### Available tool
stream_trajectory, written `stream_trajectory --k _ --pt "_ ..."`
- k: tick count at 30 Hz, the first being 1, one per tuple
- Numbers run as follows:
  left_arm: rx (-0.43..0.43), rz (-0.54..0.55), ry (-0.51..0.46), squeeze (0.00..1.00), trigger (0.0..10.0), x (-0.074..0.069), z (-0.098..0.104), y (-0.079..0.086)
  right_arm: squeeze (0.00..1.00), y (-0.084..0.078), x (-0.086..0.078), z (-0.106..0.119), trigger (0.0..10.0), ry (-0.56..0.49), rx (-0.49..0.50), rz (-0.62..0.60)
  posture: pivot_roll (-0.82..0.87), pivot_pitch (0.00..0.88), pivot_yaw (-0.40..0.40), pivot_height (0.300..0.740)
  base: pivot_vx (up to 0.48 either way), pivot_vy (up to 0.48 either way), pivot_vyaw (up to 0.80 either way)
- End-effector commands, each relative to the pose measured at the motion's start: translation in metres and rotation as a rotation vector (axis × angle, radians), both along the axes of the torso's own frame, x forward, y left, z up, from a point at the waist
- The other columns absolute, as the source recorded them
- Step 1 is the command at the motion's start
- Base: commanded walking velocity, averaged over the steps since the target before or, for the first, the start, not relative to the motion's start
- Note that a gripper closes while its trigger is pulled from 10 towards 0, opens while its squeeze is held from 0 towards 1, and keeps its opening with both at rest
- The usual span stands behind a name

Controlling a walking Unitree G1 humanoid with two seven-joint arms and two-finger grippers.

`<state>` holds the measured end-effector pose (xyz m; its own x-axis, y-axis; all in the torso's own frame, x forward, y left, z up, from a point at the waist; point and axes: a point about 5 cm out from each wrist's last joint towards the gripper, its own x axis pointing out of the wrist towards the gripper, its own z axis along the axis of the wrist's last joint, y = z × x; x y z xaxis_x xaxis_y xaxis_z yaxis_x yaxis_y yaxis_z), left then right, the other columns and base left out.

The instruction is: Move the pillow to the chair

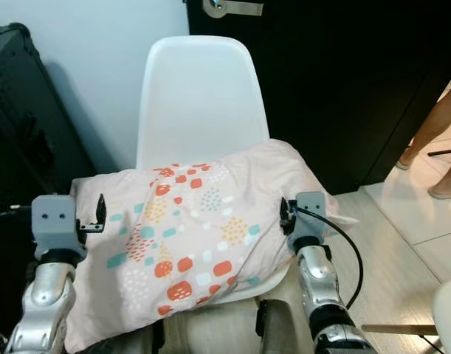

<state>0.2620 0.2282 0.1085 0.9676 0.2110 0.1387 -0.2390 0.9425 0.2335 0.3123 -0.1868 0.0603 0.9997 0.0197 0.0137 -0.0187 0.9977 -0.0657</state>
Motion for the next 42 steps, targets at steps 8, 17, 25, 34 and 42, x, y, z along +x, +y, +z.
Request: stream_trajectory --k 8,17,25,34,42 --pt "0.006 -0.007 0.047 0.0 10.0 0.006 -0.009 -0.003 1.0 -0.005 -0.001 0.008 10.0 -0.04 -0.021 -0.006 0.01 0.013 -0.049 0.585 0.0 0.0 0.0" --pt "0.003 0.001 0.057 0.0 10.0 0.006 -0.013 -0.004 0.0 -0.004 -0.003 0.008 0.0 -0.037 -0.043 0.007 0.01 0.01 -0.056 0.585 0.0 0.0 0.0" --pt "-0.001 0.007 0.063 0.0 10.0 0.005 -0.015 -0.004 0.0 -0.006 -0.009 0.011 0.0 -0.073 -0.045 -0.003 0.01 0.012 -0.056 0.585 0.0 0.0 0.0" --pt "0.001 0.003 0.062 0.0 10.0 0.005 -0.016 -0.005 0.0 -0.011 -0.003 0.036 0.0 -0.218 -0.005 -0.028 0.01 0.014 -0.047 0.585 0.0 0.0 0.0" --pt "0.002 0.01 0.065 0.0 10.0 0.005 -0.017 -0.004 1.0 0.006 0.006 0.051 10.0 -0.266 0.02 0.102 0.01 0.012 -0.052 0.585 0.0 0.0 0.0"
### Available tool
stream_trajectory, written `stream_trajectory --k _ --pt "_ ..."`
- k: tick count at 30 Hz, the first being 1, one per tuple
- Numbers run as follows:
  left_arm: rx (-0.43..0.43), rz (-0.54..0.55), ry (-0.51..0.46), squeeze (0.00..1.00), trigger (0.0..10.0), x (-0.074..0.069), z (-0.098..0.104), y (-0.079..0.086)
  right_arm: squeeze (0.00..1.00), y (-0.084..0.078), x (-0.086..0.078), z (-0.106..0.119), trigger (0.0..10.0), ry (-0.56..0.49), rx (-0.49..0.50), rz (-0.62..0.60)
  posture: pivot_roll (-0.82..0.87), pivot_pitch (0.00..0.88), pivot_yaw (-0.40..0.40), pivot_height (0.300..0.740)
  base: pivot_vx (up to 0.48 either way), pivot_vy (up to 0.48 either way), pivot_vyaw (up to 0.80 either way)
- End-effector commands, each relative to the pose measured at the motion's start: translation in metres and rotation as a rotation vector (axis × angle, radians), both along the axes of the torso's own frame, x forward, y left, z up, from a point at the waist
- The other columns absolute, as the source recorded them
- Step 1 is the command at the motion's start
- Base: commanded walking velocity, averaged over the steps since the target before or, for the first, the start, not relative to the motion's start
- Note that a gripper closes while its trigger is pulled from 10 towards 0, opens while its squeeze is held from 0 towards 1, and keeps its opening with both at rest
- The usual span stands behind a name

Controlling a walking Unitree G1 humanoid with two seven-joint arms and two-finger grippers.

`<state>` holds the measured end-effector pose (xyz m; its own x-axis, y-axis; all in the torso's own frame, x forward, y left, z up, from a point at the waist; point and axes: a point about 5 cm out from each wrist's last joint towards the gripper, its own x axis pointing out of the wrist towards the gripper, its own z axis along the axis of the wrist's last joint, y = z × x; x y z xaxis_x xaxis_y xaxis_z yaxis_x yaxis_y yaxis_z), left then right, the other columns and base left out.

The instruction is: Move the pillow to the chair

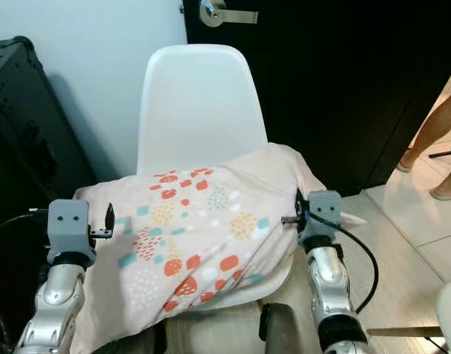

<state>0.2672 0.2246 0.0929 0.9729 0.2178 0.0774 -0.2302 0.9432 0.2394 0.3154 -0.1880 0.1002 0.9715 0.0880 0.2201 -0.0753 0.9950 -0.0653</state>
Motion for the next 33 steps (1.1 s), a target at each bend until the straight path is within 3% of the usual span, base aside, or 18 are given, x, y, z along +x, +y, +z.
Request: stream_trajectory --k 1,8,14,15,16,17,18,20,21,22,24,25,26,28,33 --pt "0.011 0.006 0.007 0.0 10.0 -0.001 -0.002 0.0 1.0 0.008 0.003 0.012 10.0 -0.064 0.009 0.039 0.01 0.012 -0.052 0.585 0.0 0.0 0.0" --pt "0.012 0.006 0.011 0.0 10.0 -0.001 -0.002 -0.001 1.0 0.008 0.007 0.016 10.0 -0.068 -0.008 0.039 0.01 0.011 -0.054 0.585 0.0 0.0 0.0" --pt "0.016 0.0 0.014 0.0 10.0 0.001 -0.002 -0.002 1.0 -0.007 0.021 0.01 10.0 0.066 -0.08 -0.088 0.02 0.011 -0.055 0.585 0.0 0.0 0.0" --pt "0.017 0.002 0.018 0.0 10.0 0.0 -0.003 -0.001 0.2 -0.006 0.022 -0.01 10.0 0.237 -0.153 -0.048 0.02 0.012 -0.056 0.585 0.0 0.0 0.0" --pt "0.017 0.003 0.02 0.0 10.0 0.0 -0.003 -0.001 0.2 -0.007 0.02 -0.024 10.0 0.358 -0.203 -0.019 0.02 0.012 -0.056 0.585 0.0 0.0 0.0" --pt "0.017 0.005 0.022 0.0 10.0 0.0 -0.003 0.0 0.0 -0.007 0.016 -0.036 10.0 0.453 -0.256 0.012 0.02 0.013 -0.058 0.585 0.0 0.0 0.0" --pt "0.017 0.005 0.022 0.0 10.0 0.0 -0.003 0.0 0.0 -0.007 0.016 -0.036 10.0 0.453 -0.256 0.012 0.02 0.013 -0.058 0.585 0.0 0.0 0.0" --pt "0.019 0.008 0.026 0.0 10.0 -0.002 -0.004 0.001 0.0 -0.005 -0.001 -0.057 10.0 0.572 -0.335 0.127 0.02 0.017 -0.06 0.585 0.0 0.0 0.0" --pt "0.019 0.008 0.026 0.0 10.0 -0.002 -0.004 0.001 0.0 -0.005 -0.001 -0.057 10.0 0.572 -0.335 0.127 0.02 0.017 -0.06 0.585 0.0 0.0 0.0" --pt "0.02 0.01 0.028 0.0 10.0 -0.003 -0.005 0.001 0.0 -0.007 -0.011 -0.064 10.0 0.586 -0.344 0.129 0.02 0.02 -0.061 0.585 0.0 0.0 0.0" --pt "0.02 0.012 0.029 0.0 10.0 -0.004 -0.005 0.001 0.0 -0.013 -0.025 -0.063 10.0 0.502 -0.286 0.045 0.02 0.021 -0.06 0.585 0.0 0.0 0.0" --pt "0.019 0.012 0.029 0.0 10.0 -0.005 -0.005 0.001 0.0 -0.016 -0.031 -0.056 10.0 0.41 -0.238 -0.017 0.01 0.026 -0.054 0.585 0.0 0.0 0.0" --pt "0.019 0.012 0.029 0.0 10.0 -0.005 -0.005 0.001 0.0 -0.016 -0.031 -0.056 10.0 0.41 -0.238 -0.017 0.01 0.026 -0.054 0.585 0.0 0.0 0.0" --pt "0.02 0.005 0.028 0.0 10.0 -0.006 -0.005 0.001 0.0 -0.021 -0.043 -0.044 10.0 0.268 -0.189 -0.134 0.0 0.029 -0.047 0.585 0.0 0.0 0.0" --pt "0.018 -0.001 0.028 0.0 10.0 -0.005 -0.005 -0.001 0.0 -0.026 -0.057 -0.034 10.0 0.185 -0.22 -0.215 0.0 0.032 -0.046 0.585 0.0 0.0 0.0"
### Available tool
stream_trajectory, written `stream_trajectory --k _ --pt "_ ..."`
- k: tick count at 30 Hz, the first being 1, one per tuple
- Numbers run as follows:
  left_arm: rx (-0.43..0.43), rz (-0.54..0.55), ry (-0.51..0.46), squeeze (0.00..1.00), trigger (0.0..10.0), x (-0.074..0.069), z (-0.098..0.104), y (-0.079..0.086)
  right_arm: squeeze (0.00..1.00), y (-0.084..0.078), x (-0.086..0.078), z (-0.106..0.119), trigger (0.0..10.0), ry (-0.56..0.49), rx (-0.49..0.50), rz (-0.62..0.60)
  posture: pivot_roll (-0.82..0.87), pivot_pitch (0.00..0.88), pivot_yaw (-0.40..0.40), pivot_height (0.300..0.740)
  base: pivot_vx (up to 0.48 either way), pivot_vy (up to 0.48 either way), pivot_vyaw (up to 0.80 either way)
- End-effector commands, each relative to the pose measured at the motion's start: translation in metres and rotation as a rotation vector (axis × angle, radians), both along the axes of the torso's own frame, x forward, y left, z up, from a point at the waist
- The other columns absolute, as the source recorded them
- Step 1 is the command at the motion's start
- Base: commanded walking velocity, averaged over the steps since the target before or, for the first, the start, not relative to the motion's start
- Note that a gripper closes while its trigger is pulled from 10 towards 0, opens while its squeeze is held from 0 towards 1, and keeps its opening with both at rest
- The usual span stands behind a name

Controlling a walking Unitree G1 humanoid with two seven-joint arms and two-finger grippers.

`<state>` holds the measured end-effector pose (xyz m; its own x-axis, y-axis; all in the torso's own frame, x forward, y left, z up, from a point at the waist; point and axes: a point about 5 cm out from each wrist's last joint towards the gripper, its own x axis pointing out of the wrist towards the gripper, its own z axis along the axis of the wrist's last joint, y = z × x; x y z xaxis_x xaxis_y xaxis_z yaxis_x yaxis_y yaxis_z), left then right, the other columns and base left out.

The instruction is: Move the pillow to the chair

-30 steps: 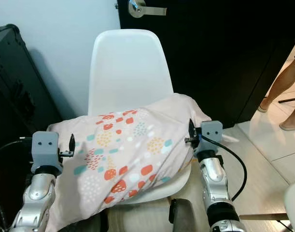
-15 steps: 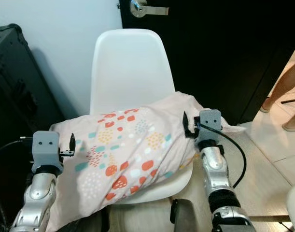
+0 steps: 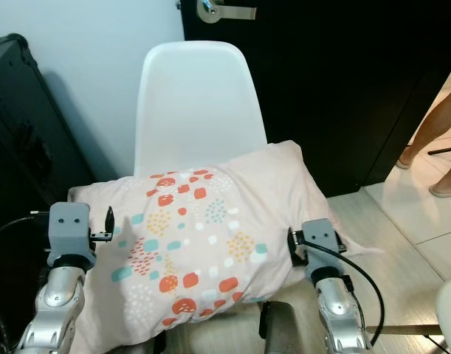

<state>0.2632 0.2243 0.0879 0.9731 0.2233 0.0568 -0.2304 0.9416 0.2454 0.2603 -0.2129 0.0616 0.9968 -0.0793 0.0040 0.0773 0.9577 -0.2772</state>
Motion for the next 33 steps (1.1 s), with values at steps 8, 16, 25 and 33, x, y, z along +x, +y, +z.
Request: stream_trajectory --k 8,16,25,33 --pt "0.017 -0.005 0.006 0.0 10.0 -0.002 0.0 0.001 0.0 -0.011 -0.046 0.026 10.0 -0.144 -0.054 -0.08 0.0 0.038 -0.048 0.585 0.0 0.0 0.0" --pt "0.003 -0.002 -0.005 0.0 10.0 0.002 0.001 0.0 0.0 -0.012 -0.034 0.035 10.0 -0.203 0.033 -0.137 -0.01 0.024 -0.034 0.585 0.0 0.0 0.0" --pt "-0.019 -0.045 -0.012 0.0 10.0 0.021 0.003 -0.014 0.0 0.021 0.046 0.018 10.0 -0.073 0.37 -0.048 -0.01 0.0 -0.025 0.585 0.0 0.0 0.0" --pt "-0.008 -0.085 -0.043 0.0 10.0 0.036 0.013 -0.025 0.0 0.051 0.079 0.041 10.0 -0.055 0.353 0.165 0.0 0.0 -0.038 0.585 0.0 0.0 0.0"
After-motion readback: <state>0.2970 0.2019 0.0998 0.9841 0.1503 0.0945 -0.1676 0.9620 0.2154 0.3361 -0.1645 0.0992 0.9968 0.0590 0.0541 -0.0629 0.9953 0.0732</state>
